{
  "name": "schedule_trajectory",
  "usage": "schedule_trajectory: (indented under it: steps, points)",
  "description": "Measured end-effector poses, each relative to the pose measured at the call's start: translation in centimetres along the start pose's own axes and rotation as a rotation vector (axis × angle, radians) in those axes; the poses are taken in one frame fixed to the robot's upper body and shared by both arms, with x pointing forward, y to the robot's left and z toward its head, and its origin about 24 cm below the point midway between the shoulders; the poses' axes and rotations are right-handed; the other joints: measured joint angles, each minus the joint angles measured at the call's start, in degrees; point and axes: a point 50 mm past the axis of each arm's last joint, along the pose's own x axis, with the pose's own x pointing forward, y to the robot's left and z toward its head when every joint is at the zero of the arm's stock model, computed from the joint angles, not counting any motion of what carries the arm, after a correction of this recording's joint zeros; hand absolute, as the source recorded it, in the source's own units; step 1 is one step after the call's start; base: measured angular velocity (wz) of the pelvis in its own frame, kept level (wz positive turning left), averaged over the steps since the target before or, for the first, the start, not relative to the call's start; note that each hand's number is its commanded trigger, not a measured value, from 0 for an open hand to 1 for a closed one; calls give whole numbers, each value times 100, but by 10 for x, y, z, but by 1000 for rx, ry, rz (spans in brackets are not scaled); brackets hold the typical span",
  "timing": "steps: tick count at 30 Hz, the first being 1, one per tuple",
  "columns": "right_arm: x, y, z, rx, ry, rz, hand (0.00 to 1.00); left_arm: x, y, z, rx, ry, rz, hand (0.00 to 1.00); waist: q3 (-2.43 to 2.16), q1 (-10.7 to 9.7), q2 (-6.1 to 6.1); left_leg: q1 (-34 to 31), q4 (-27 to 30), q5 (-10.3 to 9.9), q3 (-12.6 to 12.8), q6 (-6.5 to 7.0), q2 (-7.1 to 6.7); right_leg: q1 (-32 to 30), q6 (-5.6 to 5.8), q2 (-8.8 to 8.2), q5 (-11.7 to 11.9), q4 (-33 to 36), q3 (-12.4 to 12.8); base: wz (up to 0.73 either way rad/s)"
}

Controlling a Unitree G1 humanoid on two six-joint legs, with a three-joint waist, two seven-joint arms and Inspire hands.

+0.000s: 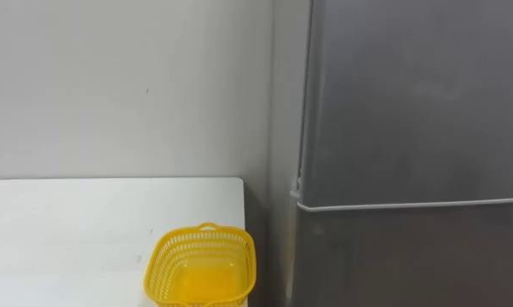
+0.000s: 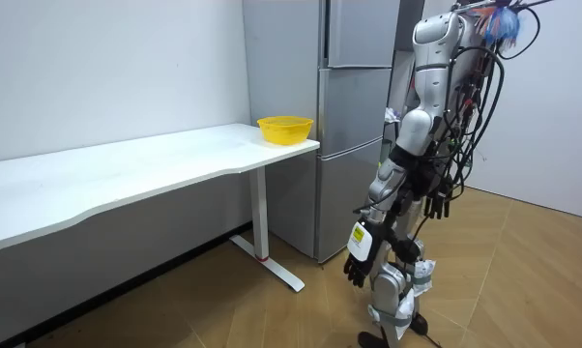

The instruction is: Retrieve from the upper fridge

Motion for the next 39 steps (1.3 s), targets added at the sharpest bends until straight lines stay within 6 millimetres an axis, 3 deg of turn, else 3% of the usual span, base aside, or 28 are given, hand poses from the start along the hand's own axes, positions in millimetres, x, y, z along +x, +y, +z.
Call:
schedule_trajectory:
  steps: [22,31,39]
  points:
    - [0,0,0,0,3,1,0,0,0,-1,-5,9,4,0,7,17,16,2,-20,0,0,0,0,-3,0,5,0,-11,7,0]
    - [0,0,-1,-1,5,-11,0,1,-3,-4,-86,25,21,0,8,-22,26,-8,11,0,-4,0,-3,5,2,-4,-1,-4,-6,0]
    - [0,-1,2,5,-3,-20,0,2,1,-7,-451,29,52,0,1,26,90,-8,2,-2,-4,1,0,6,1,-5,0,-16,-32,0]
